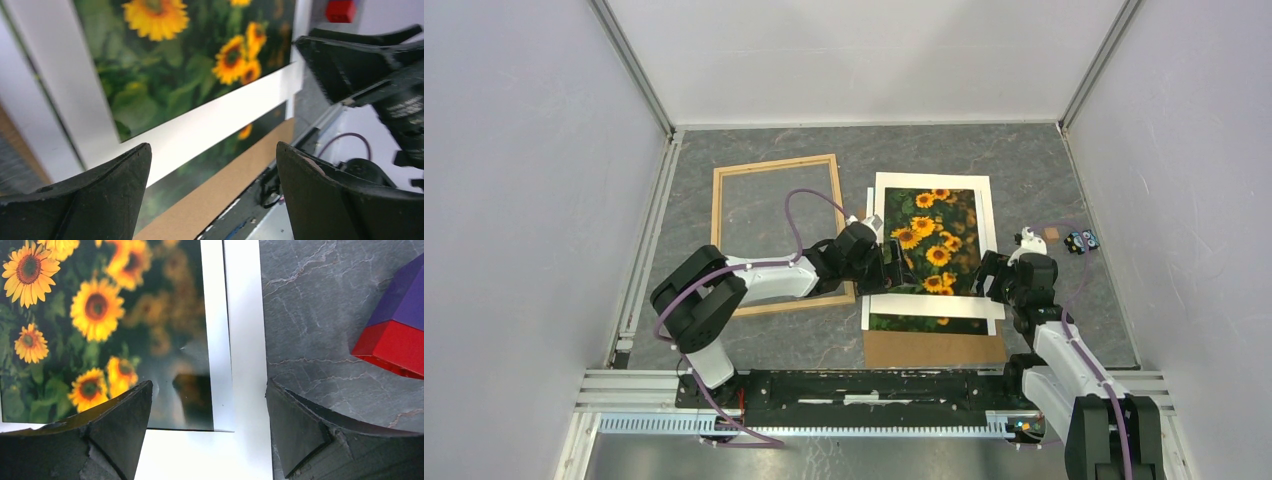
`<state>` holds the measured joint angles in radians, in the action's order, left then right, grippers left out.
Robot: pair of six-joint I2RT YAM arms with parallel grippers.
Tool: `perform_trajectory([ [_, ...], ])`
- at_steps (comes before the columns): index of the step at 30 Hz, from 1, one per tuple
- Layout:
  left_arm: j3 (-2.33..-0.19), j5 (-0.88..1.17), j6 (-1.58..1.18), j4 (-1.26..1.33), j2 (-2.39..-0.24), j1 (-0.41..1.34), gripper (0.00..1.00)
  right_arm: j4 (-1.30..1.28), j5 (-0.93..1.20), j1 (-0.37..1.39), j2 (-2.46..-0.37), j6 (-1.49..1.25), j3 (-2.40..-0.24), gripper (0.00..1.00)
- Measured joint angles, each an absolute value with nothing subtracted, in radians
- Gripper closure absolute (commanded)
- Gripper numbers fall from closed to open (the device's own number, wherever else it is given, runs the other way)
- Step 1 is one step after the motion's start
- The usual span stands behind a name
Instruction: Put the photo into the frame
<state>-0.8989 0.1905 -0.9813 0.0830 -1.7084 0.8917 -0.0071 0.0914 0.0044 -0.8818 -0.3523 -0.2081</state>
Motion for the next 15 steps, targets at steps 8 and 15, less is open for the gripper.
perform_trajectory([
  [8, -0.893, 0.213, -0.994, 0.121, -1.673, 0.892, 0.0, -0.022, 0.102, 0.004, -0.862, -0.354, -0.208, 0.12],
  [15, -0.894, 0.099, -0.929, -0.033, -1.554, 0.892, 0.0, -0.123, 0.078, 0.005, -0.84, -0.352, -0.236, 0.16],
])
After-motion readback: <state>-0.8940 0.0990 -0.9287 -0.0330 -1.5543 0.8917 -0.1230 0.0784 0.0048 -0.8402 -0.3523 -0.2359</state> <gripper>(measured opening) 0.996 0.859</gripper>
